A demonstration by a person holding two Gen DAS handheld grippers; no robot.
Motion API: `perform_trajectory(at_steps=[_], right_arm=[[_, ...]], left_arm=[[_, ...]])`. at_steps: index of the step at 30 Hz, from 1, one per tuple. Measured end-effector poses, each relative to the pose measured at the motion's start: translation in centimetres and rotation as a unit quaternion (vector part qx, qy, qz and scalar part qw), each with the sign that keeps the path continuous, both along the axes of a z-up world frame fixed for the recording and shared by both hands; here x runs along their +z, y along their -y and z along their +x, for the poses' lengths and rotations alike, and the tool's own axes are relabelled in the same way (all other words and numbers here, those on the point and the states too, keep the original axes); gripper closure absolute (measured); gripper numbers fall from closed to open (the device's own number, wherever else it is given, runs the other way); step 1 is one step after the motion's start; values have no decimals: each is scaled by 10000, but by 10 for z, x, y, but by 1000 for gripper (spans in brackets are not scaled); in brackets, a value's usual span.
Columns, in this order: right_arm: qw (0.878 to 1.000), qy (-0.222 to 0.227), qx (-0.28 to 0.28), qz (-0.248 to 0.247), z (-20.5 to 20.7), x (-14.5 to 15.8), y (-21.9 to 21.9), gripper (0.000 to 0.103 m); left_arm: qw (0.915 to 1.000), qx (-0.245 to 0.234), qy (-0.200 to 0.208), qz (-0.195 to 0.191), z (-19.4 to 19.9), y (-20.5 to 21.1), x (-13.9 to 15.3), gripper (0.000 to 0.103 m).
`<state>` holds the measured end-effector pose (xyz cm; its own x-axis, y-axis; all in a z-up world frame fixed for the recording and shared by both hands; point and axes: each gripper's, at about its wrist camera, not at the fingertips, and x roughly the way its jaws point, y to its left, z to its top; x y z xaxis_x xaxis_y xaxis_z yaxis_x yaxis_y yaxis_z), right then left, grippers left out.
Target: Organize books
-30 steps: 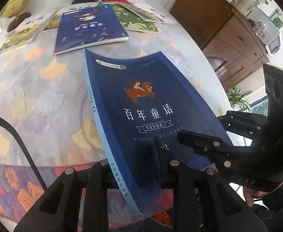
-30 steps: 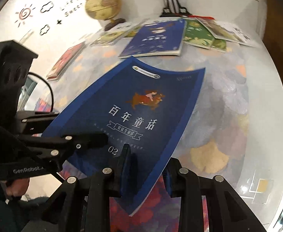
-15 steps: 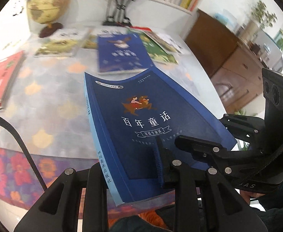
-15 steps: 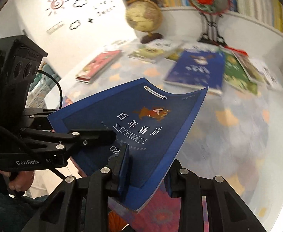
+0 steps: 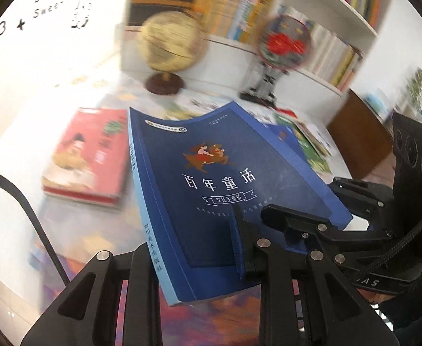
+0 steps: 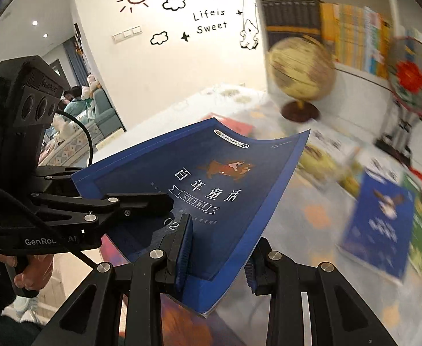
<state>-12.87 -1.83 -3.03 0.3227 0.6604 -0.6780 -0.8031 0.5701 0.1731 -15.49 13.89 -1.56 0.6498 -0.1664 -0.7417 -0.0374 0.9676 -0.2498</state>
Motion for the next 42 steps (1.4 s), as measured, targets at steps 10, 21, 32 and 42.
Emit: perform_trajectory(at_steps=[10, 21, 32, 42], right_arm=[[9995, -67, -295, 32, 57, -9, -151, 71], [9964, -337, -762, -119, 108, -35, -220, 70], [9868, -1229, -1039, -190, 133, -75, -227, 70], [9801, -1653, -1039, -350, 121, -101, -228, 69]], left_arm=[[9999, -3, 39, -106, 63, -144, -19, 79], [9988, -157, -137, -437, 119, -208, -53, 79], [9932, -76, -628, -979, 123, -228, -100, 71], [9846, 480, -1008, -1348, 96, -253, -128, 71]])
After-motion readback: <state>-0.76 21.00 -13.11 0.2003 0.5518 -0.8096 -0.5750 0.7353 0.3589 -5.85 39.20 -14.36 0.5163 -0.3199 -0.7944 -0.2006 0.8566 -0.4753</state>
